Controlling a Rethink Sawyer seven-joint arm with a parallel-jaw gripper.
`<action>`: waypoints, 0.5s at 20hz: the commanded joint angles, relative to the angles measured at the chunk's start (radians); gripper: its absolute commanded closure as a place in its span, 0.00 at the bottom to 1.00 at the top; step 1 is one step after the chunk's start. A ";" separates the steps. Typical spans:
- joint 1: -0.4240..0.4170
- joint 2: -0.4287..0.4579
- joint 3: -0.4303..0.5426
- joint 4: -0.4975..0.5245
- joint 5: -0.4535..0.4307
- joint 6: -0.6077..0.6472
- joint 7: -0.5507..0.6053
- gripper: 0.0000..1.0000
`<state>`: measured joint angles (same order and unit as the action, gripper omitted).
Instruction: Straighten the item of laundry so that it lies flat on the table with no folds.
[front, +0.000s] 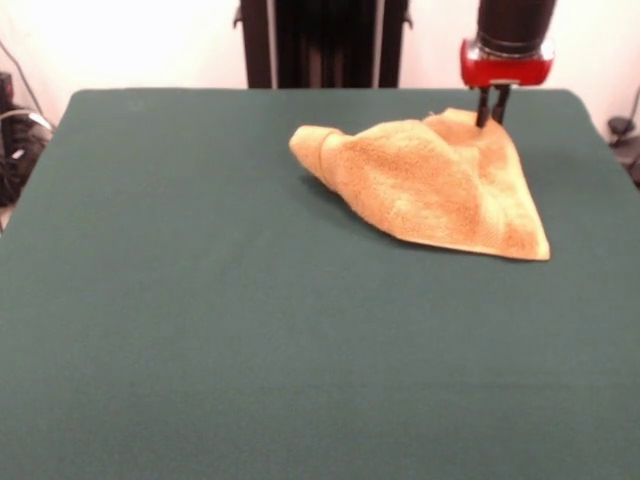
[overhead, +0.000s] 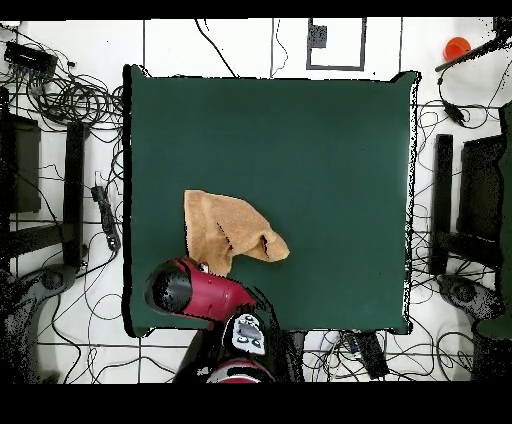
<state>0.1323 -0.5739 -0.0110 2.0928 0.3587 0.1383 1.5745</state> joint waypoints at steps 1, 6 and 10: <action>0.085 0.005 0.025 -0.079 0.127 0.155 0.344 1.00; 0.096 -0.002 0.021 -0.078 0.156 0.168 0.340 1.00; 0.110 -0.009 0.012 -0.068 0.174 0.176 0.343 1.00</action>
<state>0.2034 -0.5989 -0.0281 2.0877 0.4420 0.1973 1.5795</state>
